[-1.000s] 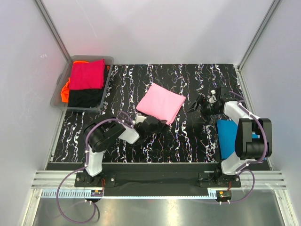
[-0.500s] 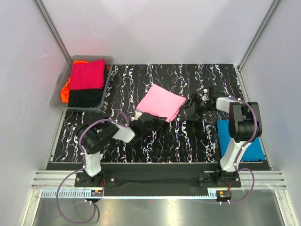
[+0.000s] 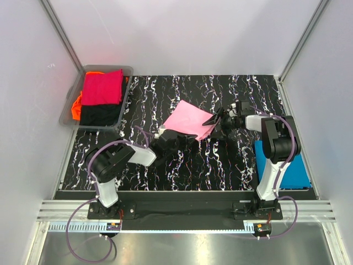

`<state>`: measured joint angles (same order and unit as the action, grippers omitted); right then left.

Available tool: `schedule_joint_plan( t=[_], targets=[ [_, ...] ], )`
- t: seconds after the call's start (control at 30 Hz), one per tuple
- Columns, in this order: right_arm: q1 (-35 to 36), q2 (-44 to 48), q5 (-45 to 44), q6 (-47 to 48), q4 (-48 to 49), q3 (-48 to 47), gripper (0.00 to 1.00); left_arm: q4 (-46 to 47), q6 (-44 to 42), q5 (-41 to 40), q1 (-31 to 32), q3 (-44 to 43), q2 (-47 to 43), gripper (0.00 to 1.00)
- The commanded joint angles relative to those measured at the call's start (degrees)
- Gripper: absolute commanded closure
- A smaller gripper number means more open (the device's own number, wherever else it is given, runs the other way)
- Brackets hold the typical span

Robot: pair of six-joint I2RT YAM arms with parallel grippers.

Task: Fold and stack the t-shirts
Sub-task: Neatly place the folded tshirt to the corner

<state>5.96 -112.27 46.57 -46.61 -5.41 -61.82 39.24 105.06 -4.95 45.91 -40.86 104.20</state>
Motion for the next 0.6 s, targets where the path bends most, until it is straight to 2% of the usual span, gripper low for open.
schedule_joint_plan(
  t=[0.0, 0.2, 0.57],
  targets=[
    [1.25, -1.28, -1.48, -6.11, 7.75, 2.49, 0.16, 4.88, 0.15, 1.61, -0.12, -0.80, -3.13, 0.91],
    [1.78, -1.55, -5.68, -15.70, 19.28, 6.80, 0.18, 4.70, 0.06, 2.84, -0.12, -0.10, -3.65, 0.91],
    [1.78, -1.11, -13.95, -16.76, 19.56, 6.36, 0.27, 6.55, 1.64, 3.37, -0.65, 3.42, -4.89, 0.89]
  ],
)
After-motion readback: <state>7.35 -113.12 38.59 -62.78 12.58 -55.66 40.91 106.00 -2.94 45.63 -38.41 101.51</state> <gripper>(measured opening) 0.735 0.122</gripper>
